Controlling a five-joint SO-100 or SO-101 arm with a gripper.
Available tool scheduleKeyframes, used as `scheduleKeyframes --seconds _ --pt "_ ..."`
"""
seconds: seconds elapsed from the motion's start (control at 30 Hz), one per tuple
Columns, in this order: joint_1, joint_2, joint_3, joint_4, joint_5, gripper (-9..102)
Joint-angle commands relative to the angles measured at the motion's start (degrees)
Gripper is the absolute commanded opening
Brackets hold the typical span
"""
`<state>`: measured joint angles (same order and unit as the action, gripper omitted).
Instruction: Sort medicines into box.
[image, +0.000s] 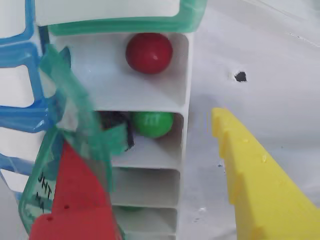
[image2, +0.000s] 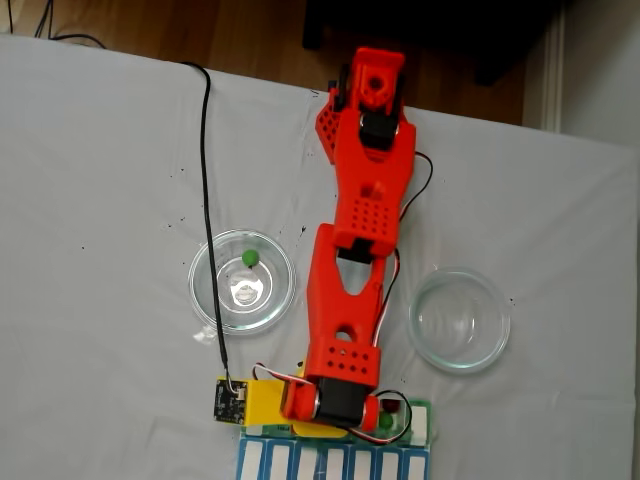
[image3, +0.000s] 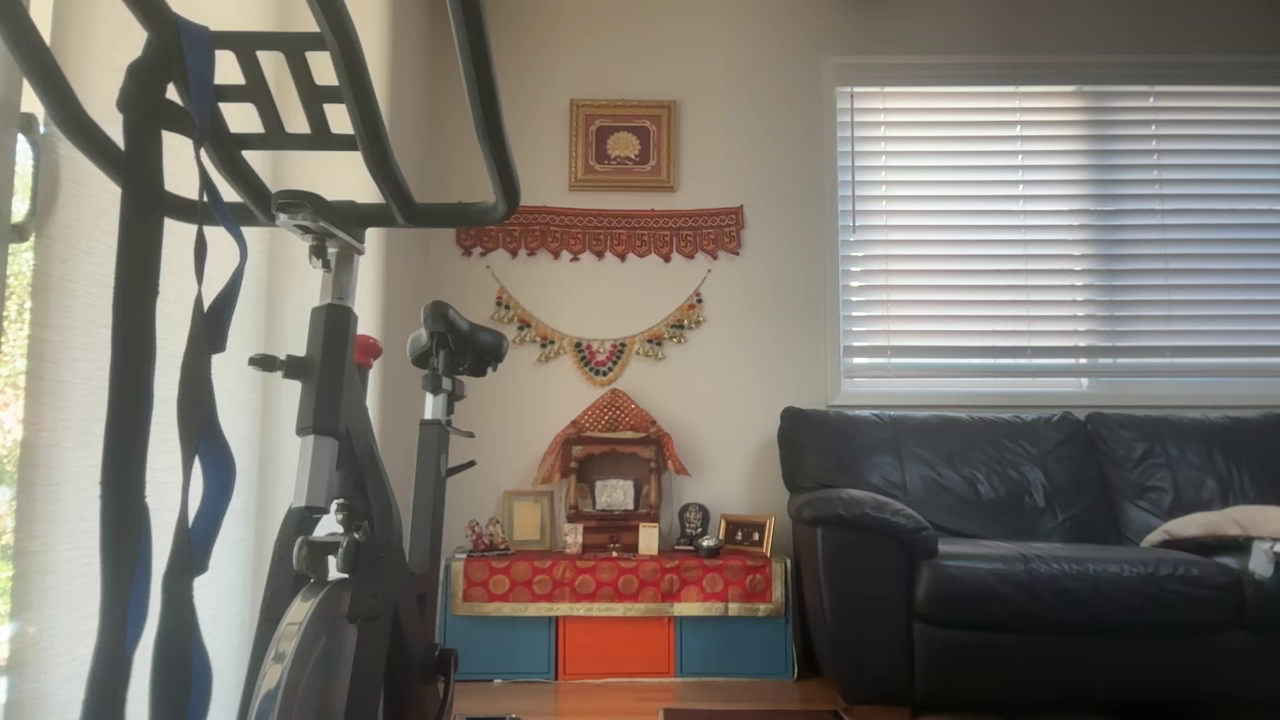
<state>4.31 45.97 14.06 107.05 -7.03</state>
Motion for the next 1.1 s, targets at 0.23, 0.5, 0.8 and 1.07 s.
scheduleKeyframes --seconds 0.23,0.5,0.8,1.07 --pt "2.55 23.99 13.62 2.2 -3.34 15" --pt "5.27 32.7 23.38 2.2 -8.96 4" --pt "13.01 49.04 45.44 0.26 -17.93 4" --pt "22.06 54.93 58.8 -2.9 -31.11 5"
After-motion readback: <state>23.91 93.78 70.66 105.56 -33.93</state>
